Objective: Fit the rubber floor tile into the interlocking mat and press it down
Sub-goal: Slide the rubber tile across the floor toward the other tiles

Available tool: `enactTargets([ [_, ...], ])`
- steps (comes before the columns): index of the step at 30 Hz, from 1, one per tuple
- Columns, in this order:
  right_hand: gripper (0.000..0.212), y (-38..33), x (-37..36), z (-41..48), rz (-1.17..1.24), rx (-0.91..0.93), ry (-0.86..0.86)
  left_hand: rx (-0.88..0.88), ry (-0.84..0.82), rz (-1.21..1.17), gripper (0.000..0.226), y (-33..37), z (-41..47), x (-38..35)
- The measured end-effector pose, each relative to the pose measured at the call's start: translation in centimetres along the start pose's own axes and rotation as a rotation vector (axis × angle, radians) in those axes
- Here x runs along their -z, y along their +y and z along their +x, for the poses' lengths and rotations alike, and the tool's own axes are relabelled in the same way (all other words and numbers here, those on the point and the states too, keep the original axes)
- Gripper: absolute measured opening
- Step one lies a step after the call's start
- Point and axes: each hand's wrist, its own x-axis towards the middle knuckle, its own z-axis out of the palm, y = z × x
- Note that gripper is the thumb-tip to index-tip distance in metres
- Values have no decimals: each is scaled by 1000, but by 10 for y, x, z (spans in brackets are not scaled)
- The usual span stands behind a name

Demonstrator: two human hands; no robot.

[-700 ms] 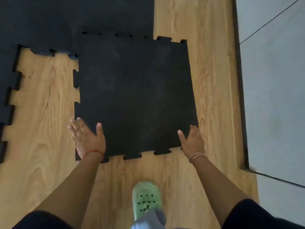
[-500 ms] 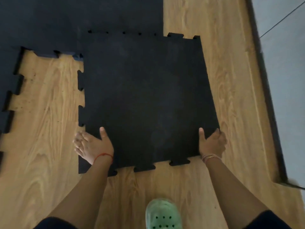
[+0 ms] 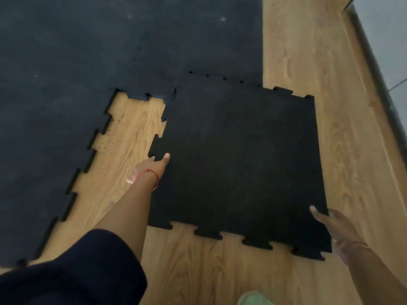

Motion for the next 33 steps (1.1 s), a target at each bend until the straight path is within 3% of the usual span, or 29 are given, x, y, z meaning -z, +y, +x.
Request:
enactTargets([
  [3, 31, 3, -12, -25, -14, -56, -107, -135, 221, 109, 63, 6, -4, 33],
  [8, 26, 3, -53, -39, -127, -54, -102, -252, 468, 209, 62, -21, -15, 82],
  [11, 41, 9, -77, -52, -185, -46, -119, -128, 493, 180, 62, -72, -5, 94],
  [15, 58, -1, -98, -72, -281, -83, -157, 119, 370, -13, 59, -132, 4, 100],
  [23, 68, -19, -110, -87, -546, -56, -262, 53, 570, -15, 53, -155, -5, 104],
  [26, 75, -22, -101, -86, -647, 43, -276, 5, 569, -125, 35, -174, -15, 87],
  [29, 76, -27, -102, -86, -755, 91, -290, -58, 717, -132, 27, -182, -24, 73],
  [31, 75, -31, -103, -80, -814, 103, -276, 10, 792, -145, 36, -185, -32, 63],
  [33, 75, -40, -101, -70, -923, 155, -262, 213, 824, -270, 46, -190, -41, 56],
])
